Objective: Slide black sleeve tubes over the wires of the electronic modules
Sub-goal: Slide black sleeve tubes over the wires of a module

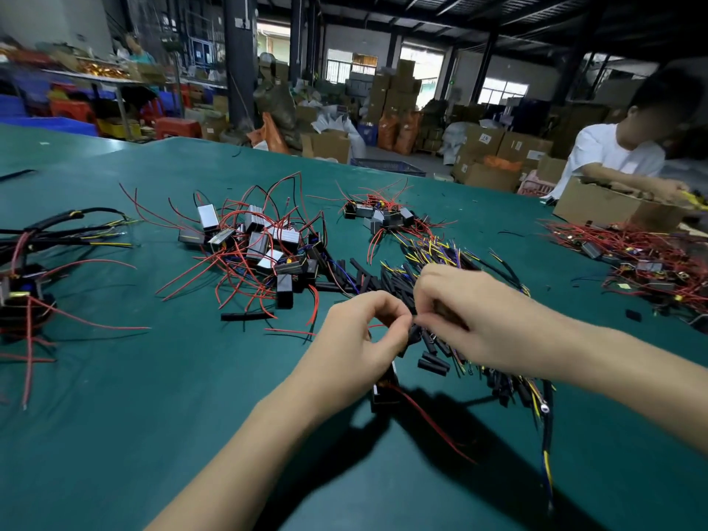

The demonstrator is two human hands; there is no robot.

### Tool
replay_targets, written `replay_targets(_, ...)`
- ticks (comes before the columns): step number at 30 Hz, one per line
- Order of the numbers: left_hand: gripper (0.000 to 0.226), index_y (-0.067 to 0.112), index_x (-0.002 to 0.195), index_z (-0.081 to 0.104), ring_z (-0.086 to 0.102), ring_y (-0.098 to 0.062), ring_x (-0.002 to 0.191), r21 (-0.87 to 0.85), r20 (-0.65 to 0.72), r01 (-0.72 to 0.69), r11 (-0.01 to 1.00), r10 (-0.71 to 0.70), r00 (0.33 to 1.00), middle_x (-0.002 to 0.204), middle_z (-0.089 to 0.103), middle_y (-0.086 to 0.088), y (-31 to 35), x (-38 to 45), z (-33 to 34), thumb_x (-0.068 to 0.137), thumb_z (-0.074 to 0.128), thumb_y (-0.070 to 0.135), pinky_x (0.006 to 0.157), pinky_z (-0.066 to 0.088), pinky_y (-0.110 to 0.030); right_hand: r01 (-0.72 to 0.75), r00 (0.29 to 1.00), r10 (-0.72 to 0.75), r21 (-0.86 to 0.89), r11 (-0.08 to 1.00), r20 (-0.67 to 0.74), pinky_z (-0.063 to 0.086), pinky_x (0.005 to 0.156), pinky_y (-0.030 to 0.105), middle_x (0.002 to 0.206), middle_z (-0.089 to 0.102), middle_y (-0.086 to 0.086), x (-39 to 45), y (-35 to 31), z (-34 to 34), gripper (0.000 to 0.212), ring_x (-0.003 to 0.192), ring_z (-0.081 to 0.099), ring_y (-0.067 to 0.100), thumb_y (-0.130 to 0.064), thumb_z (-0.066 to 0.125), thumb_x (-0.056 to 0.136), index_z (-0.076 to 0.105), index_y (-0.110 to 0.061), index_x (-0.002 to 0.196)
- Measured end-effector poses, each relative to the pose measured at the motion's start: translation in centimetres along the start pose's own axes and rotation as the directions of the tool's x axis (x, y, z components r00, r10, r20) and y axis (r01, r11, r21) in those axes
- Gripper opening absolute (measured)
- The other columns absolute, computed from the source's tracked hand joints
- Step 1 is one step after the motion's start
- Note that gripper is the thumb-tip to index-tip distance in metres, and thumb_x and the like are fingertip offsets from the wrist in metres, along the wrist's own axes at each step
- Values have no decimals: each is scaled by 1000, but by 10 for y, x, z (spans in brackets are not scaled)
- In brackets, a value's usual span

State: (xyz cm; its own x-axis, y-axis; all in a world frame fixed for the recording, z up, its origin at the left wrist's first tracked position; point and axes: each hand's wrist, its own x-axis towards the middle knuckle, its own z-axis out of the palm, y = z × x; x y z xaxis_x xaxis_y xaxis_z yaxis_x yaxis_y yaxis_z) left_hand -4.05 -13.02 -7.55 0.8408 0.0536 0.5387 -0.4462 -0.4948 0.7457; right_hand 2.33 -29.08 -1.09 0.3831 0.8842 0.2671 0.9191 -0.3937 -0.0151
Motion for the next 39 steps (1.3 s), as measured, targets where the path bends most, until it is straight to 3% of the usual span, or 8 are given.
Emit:
replay_targets(3, 17, 19, 76, 61, 37, 1, 47, -171, 202, 193, 966, -157, 967, 61, 55, 19, -1, 3, -4, 93, 57, 20, 48, 30, -11, 302, 953, -276, -482, 823, 125, 43, 36, 34, 84, 49, 4, -3, -2, -3, 3, 58, 48, 19, -9, 47, 89, 46, -12, 89)
replay_targets(7, 28, 4, 88, 65, 47, -9, 82, -358, 474, 470, 807, -276, 836, 86, 58, 1, -9, 4, -14, 82, 56, 29, 80, 35, -29, 397, 918, -325, -558, 729, 229, 42, 36, 31, 83, 53, 6, -2, -7, -5, 10, 65, 51, 19, 0, 47, 83, 48, -10, 86)
replay_targets(13, 7, 15, 86, 65, 53, 8, 58, -196, 157, 191, 962, -162, 974, 68, 63, 14, 1, 2, -10, 91, 60, 14, 61, 37, -6, -35, 998, 45, -189, 981, 53, 39, 57, 33, 93, 47, -12, -1, -9, -5, 15, 70, 44, 7, -36, 41, 94, 47, -24, 87)
replay_targets(17, 10, 19, 87, 65, 62, -1, 76, 187, 48, -99, 977, 91, 995, 76, 67, 10, 8, -3, -10, 82, 59, 25, 85, 43, -30, -118, 991, 118, -1, 993, 70, 38, 66, 32, 87, 45, -15, -3, -4, -2, 13, 75, 42, -3, -32, 53, 93, 49, -26, 82)
replay_targets(23, 12, 22, 78, 64, 59, -4, 78, 364, 22, -129, 922, 130, 991, 76, 65, 13, 18, -6, -11, 78, 58, 33, 85, 37, -36, -194, 980, 179, 244, 950, 85, 33, 61, 13, 69, 54, -18, 0, -3, -5, 13, 64, 48, 0, -21, 60, 91, 59, -21, 78)
replay_targets(30, 15, 22, 76, 67, 58, -13, 81, 447, -6, -106, 888, 122, 993, 78, 65, 9, 23, -5, -8, 79, 56, 32, 79, 35, -34, -266, 963, 225, 393, 880, 148, 35, 53, 15, 58, 53, -15, -2, -3, -6, 14, 54, 44, 3, -23, 59, 91, 60, -19, 78)
replay_targets(35, 8, 21, 79, 67, 56, -10, 87, 234, 54, -59, 970, 48, 997, 82, 64, 9, 17, -3, -10, 86, 63, 18, 81, 35, -30, 75, 996, -71, -72, 995, 50, 44, 58, 28, 85, 51, -8, -5, -4, -10, 9, 70, 46, 8, -23, 50, 93, 51, -20, 85)
replay_targets(39, 19, 29, 73, 65, 53, 10, 70, -11, 127, 91, 996, -89, 988, 70, 61, 21, 15, -1, -16, 85, 67, 15, 67, 34, -9, 386, 906, -417, -555, 737, 77, 45, 44, 33, 86, 60, 9, -9, 3, -5, 8, 70, 57, 22, -3, 58, 86, 54, -6, 93)
